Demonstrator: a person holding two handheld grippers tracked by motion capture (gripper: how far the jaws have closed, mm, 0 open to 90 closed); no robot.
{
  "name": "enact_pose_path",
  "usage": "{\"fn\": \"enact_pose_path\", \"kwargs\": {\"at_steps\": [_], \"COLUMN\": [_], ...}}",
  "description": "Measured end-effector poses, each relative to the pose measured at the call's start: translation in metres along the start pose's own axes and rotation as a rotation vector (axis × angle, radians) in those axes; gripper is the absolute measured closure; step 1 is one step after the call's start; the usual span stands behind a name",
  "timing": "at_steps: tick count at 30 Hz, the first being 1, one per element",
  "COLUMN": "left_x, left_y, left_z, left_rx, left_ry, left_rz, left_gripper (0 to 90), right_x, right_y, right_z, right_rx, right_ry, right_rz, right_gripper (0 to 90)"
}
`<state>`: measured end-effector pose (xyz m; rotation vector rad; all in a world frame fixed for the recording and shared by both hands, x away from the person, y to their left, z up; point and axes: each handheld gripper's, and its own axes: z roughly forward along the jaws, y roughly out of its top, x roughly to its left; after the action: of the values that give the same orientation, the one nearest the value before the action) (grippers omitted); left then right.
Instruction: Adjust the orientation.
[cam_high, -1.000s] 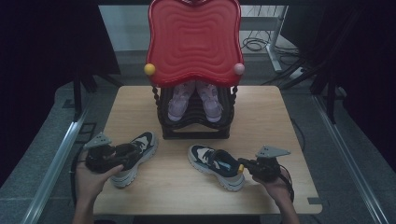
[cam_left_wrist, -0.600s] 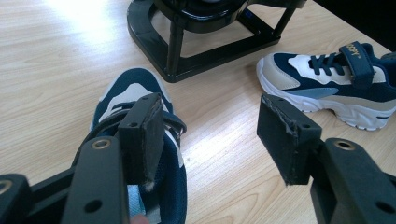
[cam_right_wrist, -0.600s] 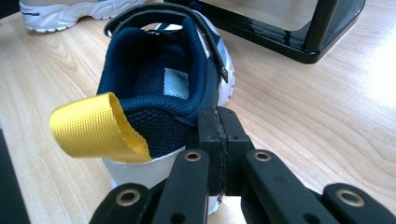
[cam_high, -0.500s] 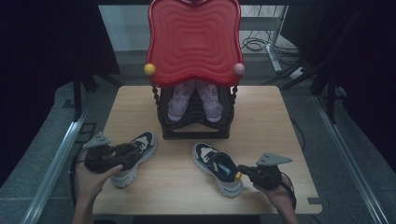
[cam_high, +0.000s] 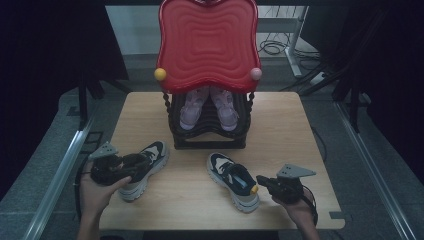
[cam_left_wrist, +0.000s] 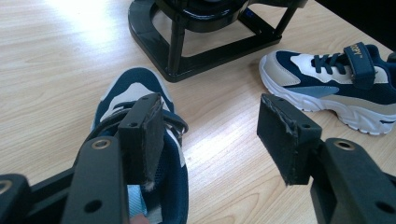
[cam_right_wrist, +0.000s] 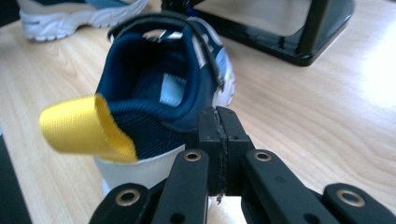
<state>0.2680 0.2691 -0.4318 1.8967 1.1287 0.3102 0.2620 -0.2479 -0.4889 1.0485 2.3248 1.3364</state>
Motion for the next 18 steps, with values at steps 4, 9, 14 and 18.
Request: {"fn": "enact_pose_path", "kwargs": {"at_steps": [4,9,14,18], "left_x": [0.001,0.003,0.008,0.013], "left_y": [0.000,0.000,0.000,0.000], "left_z": [-0.002,-0.005,-0.011,-0.015], "left_rx": [-0.006,-0.012,-0.028,-0.040], "left_ry": [0.005,0.012,0.025,0.034], "left_rz": [-0.002,-0.006,-0.019,-0.030], "left_gripper": [41.1,41.1,41.1,41.1], "right_x": [-0.002,-0.002,0.000,0.004], "right_y": [0.005,0.013,0.022,0.027], "right_z": [-0.005,-0.010,-0.009,-0.009], "right_rx": [-0.043,-0.106,-0.135,-0.148], "right_ry": [-0.024,-0.022,-0.011,-0.002], "right_rz": [0.019,0.040,0.039,0.029], "right_gripper": [89.5,89.4,88.9,88.6]}}
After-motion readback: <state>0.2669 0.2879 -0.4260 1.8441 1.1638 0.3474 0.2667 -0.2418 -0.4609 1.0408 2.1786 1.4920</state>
